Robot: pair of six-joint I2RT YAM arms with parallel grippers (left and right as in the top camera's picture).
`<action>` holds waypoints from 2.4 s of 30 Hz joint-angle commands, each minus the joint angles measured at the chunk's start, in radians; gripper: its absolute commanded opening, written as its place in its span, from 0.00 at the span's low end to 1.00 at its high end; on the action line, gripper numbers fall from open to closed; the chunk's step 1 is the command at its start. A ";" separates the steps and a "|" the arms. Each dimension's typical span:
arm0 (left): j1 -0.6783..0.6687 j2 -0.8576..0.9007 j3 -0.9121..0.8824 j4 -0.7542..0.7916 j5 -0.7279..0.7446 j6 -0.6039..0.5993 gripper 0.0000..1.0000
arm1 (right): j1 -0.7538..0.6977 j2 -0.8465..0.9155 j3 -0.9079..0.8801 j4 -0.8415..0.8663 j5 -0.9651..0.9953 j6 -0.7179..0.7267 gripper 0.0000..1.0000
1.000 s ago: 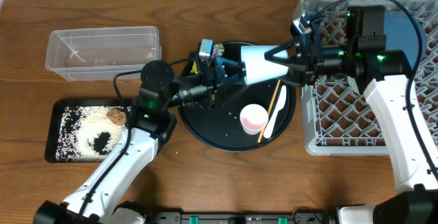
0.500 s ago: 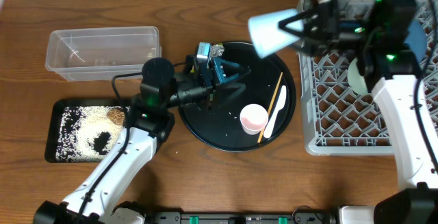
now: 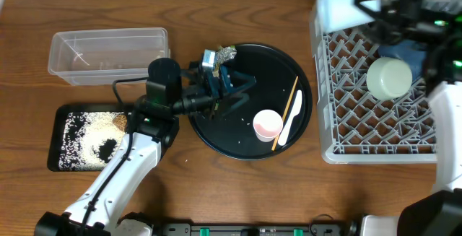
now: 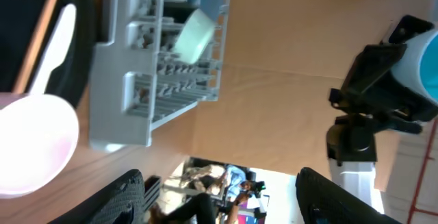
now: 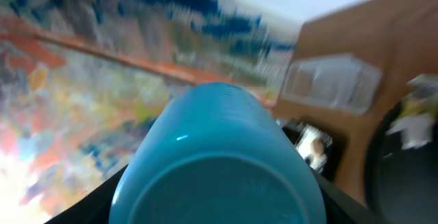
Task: Sort waste into correct bins and load items into the dishwasher rack
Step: 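Carry the blue cup right over the rack with the right gripper, then place the blue cup inverted in the rack's back corner and release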
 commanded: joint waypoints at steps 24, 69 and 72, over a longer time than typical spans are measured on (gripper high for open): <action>0.002 0.001 0.002 -0.130 0.024 0.190 0.72 | -0.299 0.004 0.010 0.101 0.082 -0.092 0.61; 0.002 0.002 0.000 -0.219 0.023 0.340 0.72 | -0.221 0.100 0.348 -1.291 1.767 -1.005 0.62; 0.002 0.002 0.000 -0.258 0.020 0.375 0.73 | -0.242 0.153 0.348 -1.306 1.793 -1.005 0.62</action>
